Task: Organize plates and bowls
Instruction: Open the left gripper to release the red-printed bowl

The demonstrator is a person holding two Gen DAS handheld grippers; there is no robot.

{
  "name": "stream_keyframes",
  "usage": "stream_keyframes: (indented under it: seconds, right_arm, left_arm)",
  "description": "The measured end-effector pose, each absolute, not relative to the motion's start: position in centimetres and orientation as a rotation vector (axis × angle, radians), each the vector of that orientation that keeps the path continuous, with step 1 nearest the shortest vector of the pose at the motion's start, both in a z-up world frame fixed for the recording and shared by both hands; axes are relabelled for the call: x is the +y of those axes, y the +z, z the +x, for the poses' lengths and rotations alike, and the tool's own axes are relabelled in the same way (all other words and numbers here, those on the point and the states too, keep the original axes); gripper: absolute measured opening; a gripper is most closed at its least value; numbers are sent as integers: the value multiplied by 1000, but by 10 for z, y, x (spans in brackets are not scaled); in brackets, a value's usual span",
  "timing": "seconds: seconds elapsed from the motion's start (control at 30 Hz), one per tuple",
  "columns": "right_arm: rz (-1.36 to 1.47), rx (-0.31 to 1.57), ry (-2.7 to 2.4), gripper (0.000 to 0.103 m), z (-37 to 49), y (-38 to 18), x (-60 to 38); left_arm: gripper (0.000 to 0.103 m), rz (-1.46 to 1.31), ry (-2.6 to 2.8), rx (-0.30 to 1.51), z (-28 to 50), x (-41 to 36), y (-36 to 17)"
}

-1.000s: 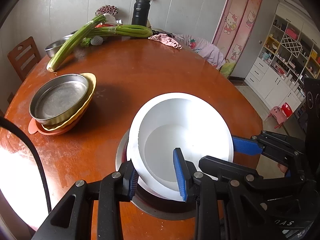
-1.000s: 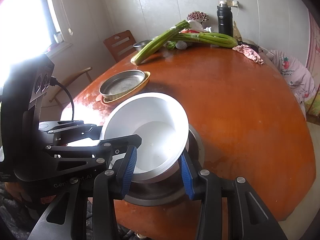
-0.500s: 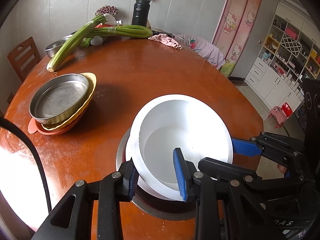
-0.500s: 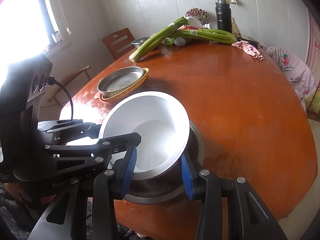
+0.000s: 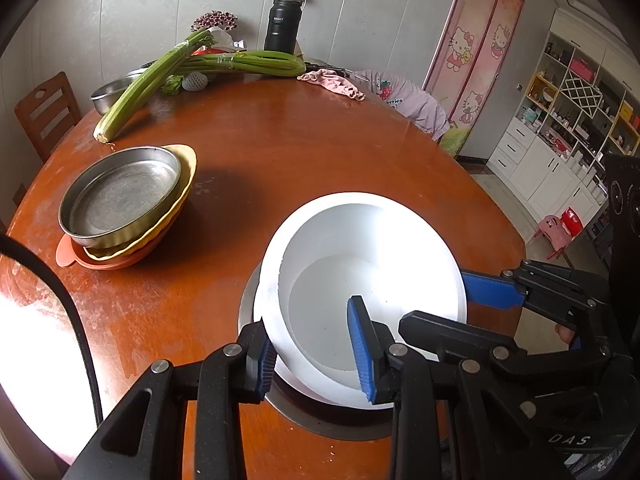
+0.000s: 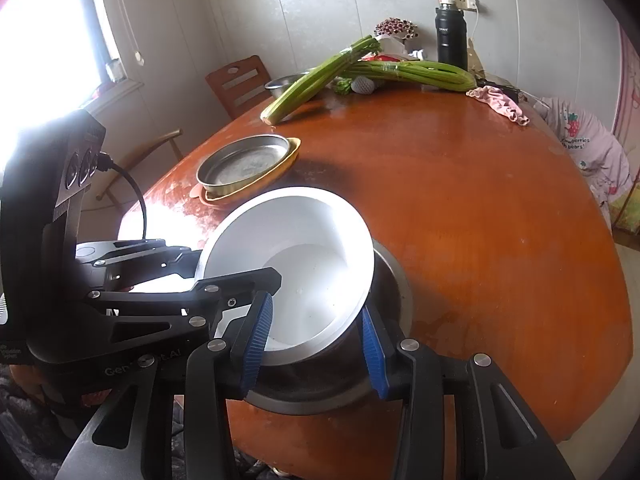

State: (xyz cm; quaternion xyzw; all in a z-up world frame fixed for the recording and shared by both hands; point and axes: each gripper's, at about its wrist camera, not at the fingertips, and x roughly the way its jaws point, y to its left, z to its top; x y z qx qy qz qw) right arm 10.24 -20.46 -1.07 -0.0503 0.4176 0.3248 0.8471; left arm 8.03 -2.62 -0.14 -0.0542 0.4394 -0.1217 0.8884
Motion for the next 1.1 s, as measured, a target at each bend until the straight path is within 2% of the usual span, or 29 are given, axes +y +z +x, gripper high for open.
stream_keyframes:
  seconds: [0.13, 0.3, 0.43, 0.7, 0.77, 0.93, 1.1]
  right_arm:
    - [-109, 874, 671, 45, 102, -9, -207]
    - [-102, 870, 661, 45, 103, -8, -210]
    - [-94, 863, 648, 51, 106, -6, -212]
    - [-93, 853, 616, 53, 109, -5, -216]
    - [-91, 839, 600, 60, 110, -3, -218]
    - [-86, 804, 578, 62, 112, 8, -223]
    - [-87, 784, 561, 68, 116, 15, -224]
  left_arm:
    - [33, -118, -254, 906, 79, -25, 0]
    - [41, -120, -255, 900, 79, -22, 1]
    - [51, -114, -235, 886, 77, -20, 4]
    - [52, -127, -215, 863, 74, -11, 9]
    - [53, -134, -207, 851, 72, -7, 12]
    - [56, -155, -180, 836, 70, 5, 17]
    - [58, -188, -176, 845, 72, 12, 15]
